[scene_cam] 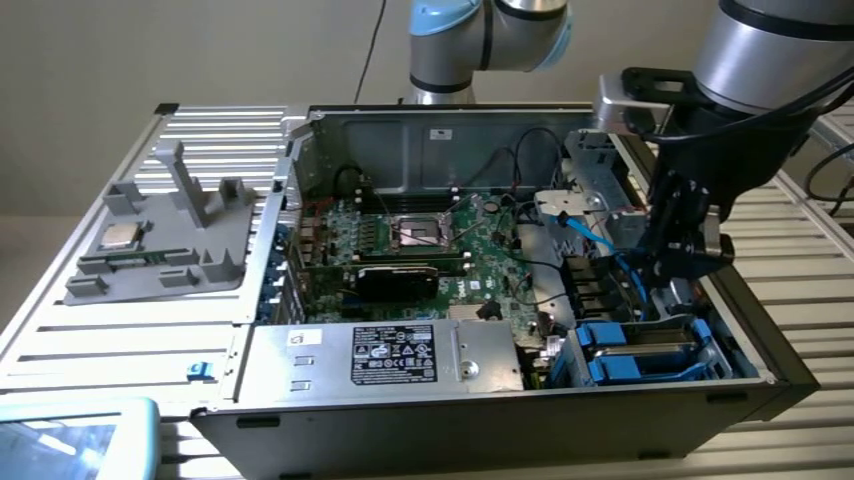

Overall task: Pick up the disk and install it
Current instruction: 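Insert the first disk wire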

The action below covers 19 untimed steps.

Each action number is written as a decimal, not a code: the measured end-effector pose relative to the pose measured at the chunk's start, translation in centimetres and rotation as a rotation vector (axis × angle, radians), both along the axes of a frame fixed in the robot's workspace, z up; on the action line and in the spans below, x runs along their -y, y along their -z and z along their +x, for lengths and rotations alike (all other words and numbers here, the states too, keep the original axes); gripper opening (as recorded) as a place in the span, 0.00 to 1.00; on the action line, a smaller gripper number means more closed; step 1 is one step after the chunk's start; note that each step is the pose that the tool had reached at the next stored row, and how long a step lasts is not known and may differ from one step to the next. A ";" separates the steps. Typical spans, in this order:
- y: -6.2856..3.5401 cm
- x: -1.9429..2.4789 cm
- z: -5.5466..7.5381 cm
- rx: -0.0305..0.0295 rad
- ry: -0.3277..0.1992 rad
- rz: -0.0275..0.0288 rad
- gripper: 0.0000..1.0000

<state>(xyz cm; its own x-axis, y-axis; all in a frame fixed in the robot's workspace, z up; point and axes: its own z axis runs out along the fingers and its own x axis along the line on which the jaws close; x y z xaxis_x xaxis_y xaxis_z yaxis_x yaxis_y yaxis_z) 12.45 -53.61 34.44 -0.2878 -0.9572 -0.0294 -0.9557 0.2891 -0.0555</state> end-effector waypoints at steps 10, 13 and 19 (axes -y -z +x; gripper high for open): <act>-0.44 0.00 -1.0 0.0033 0.005 -0.0134 0.38; -0.48 0.00 -1.1 0.0105 0.014 -0.0278 0.38; -0.48 0.00 -1.1 0.0206 0.042 -0.0314 0.38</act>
<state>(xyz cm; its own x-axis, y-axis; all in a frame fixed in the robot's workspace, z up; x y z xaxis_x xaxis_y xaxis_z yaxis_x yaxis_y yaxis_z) 11.34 -53.61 34.93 -0.3271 -0.9450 -0.0058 -0.9414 0.3264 -0.0847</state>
